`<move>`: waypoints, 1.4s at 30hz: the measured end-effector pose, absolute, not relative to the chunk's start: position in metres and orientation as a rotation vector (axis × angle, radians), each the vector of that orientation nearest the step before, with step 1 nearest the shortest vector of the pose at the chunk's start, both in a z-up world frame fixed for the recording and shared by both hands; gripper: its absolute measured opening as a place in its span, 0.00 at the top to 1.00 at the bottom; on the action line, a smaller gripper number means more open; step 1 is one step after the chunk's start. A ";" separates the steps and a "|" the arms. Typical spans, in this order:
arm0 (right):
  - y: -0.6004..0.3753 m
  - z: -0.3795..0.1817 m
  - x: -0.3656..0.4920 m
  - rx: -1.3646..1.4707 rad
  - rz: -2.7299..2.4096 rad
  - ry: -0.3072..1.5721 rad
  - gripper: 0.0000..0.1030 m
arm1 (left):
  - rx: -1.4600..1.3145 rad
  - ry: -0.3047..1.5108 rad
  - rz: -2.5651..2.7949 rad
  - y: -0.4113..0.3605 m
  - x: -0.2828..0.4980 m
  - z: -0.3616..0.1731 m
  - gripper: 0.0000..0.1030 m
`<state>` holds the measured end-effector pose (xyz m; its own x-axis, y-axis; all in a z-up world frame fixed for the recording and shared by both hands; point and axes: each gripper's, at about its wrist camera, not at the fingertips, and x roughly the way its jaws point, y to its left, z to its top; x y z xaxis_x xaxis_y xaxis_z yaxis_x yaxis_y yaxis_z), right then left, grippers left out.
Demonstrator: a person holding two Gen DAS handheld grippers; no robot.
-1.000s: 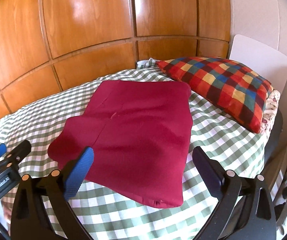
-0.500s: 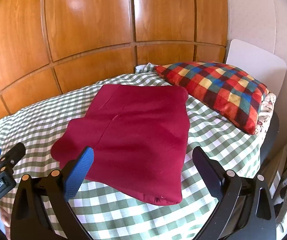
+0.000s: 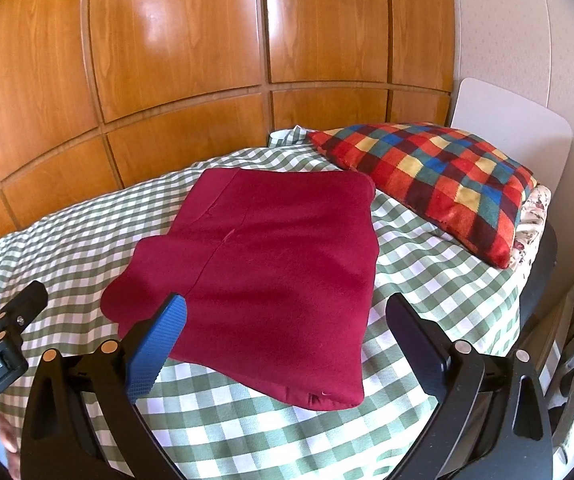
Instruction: Fold small clothes
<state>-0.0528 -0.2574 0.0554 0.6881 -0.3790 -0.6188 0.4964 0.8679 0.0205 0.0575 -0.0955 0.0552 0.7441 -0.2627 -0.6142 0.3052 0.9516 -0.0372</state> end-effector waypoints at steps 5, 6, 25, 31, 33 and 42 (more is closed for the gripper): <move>-0.258 0.056 -0.053 0.195 -0.492 0.647 0.04 | 0.066 0.655 -0.313 -0.097 0.057 0.058 0.03; -0.258 0.056 -0.053 0.194 -0.492 0.647 0.04 | 0.067 0.652 -0.314 -0.098 0.056 0.059 0.03; -0.258 0.055 -0.052 0.195 -0.490 0.647 0.04 | 0.073 0.627 -0.324 -0.104 0.053 0.067 0.03; -0.259 0.054 -0.049 0.195 -0.499 0.654 0.04 | 0.080 0.637 -0.341 -0.108 0.055 0.064 0.03; -0.259 0.054 -0.048 0.198 -0.503 0.656 0.04 | 0.088 0.627 -0.349 -0.109 0.055 0.062 0.03; -0.254 0.052 -0.046 0.180 -0.509 0.653 0.04 | 0.093 0.650 -0.315 -0.108 0.062 0.051 0.03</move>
